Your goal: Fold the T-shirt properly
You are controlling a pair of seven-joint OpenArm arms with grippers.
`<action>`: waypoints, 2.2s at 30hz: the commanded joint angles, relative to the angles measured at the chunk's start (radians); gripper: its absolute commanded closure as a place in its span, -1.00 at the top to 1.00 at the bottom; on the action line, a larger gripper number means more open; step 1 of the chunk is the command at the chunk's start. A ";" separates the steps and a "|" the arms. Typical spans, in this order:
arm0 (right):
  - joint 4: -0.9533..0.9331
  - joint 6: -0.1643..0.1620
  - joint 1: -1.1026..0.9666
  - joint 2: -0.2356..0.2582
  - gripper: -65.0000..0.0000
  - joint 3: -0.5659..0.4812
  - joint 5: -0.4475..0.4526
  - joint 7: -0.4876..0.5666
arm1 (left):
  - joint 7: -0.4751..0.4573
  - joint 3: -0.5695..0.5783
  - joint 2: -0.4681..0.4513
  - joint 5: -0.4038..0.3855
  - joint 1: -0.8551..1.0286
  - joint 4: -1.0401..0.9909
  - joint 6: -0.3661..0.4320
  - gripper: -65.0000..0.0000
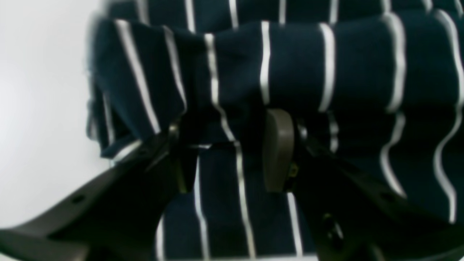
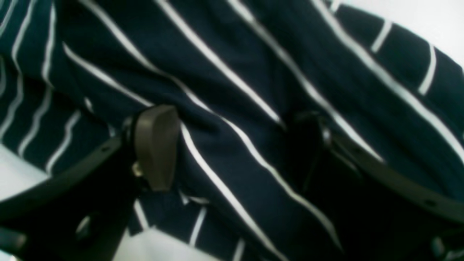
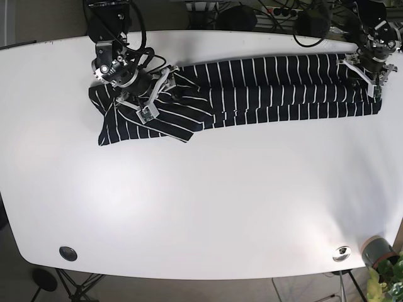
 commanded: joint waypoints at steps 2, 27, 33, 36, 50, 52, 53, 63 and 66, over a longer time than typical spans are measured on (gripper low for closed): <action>-0.033 0.000 0.034 0.004 0.37 0.049 -0.006 -0.013 | 0.015 0.071 -0.068 0.016 -0.045 -0.061 0.002 -0.21; -0.234 0.099 0.242 0.025 0.37 0.279 -0.008 -0.009 | 0.242 0.211 -0.137 -0.122 -0.318 -0.101 0.002 0.10; -0.234 0.099 0.238 0.011 0.37 0.279 -0.008 -0.009 | 0.394 0.085 -0.163 -0.323 -0.315 -0.026 0.002 0.30; -0.234 0.099 0.236 0.011 0.37 0.279 -0.006 -0.009 | 0.420 0.032 -0.165 -0.348 -0.339 -0.049 0.002 0.31; -0.234 0.099 0.227 0.011 0.37 0.279 -0.006 -0.009 | 0.424 -0.024 -0.208 -0.355 -0.465 -0.363 0.002 0.32; -0.234 0.101 0.227 0.011 0.37 0.279 -0.006 -0.009 | 0.424 -0.018 -0.208 -0.355 -0.470 -0.379 0.002 0.32; -0.234 0.101 0.227 0.011 0.37 0.279 -0.006 -0.009 | 0.424 -0.016 -0.208 -0.355 -0.468 -0.379 0.002 0.32; -0.234 0.101 0.227 0.010 0.37 0.277 -0.006 -0.009 | 0.424 -0.002 -0.203 -0.348 -0.470 -0.380 0.002 0.47; -0.234 0.101 0.226 0.010 0.37 0.277 -0.006 -0.009 | 0.423 -0.002 -0.203 -0.348 -0.470 -0.383 0.002 0.47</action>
